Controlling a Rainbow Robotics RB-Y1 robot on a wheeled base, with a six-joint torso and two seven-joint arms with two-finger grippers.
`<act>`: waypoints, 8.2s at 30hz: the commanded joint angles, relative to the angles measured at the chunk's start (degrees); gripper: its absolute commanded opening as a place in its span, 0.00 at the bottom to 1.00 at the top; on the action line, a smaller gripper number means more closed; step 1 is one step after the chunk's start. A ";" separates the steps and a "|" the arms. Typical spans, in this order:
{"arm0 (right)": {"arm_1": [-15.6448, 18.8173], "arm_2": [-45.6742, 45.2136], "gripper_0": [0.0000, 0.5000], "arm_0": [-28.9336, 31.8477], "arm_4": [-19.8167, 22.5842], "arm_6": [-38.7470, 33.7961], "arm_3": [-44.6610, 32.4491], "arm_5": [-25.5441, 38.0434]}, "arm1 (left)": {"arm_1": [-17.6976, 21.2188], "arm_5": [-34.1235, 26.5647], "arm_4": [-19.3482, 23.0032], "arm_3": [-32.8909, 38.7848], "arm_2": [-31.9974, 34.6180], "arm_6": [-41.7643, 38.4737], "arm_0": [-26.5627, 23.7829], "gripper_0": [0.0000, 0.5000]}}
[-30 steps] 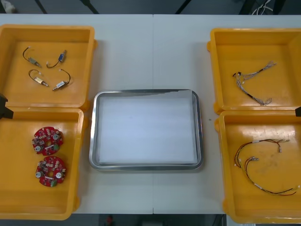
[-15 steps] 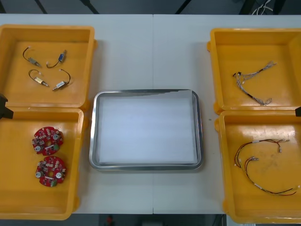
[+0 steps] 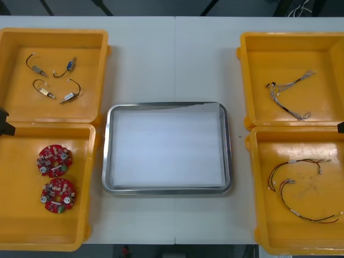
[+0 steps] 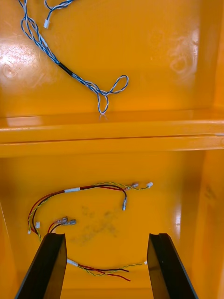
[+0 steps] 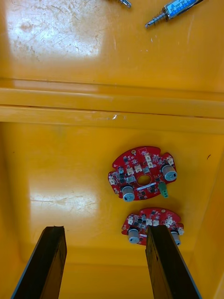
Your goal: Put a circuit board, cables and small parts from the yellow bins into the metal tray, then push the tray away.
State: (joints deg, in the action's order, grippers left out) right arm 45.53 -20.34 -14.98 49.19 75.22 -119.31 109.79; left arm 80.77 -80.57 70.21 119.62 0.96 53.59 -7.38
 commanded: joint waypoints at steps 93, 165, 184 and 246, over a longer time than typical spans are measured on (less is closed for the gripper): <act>2.37 -1.63 1.00 0.48 -0.41 2.65 -1.46 0.21 | 3.08 -0.55 0.37 1.06 1.94 4.07 0.70 1.00; 2.37 -1.63 1.00 0.48 -0.41 2.65 -1.46 0.21 | 3.08 -0.55 0.37 1.06 1.94 4.07 0.70 1.00; 2.37 -1.63 1.00 0.48 -0.41 2.65 -1.46 0.21 | 3.08 -0.55 0.37 1.06 1.94 4.07 0.70 1.00; 7.20 21.75 1.00 25.09 -4.28 23.57 -8.84 -21.29 | -7.12 15.00 -10.88 -1.93 -13.61 -3.49 5.36 1.00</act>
State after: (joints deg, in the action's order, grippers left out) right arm 50.45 -0.31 8.25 45.32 99.06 -128.90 90.70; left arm 74.93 -66.36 60.22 118.16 -12.33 53.53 -0.74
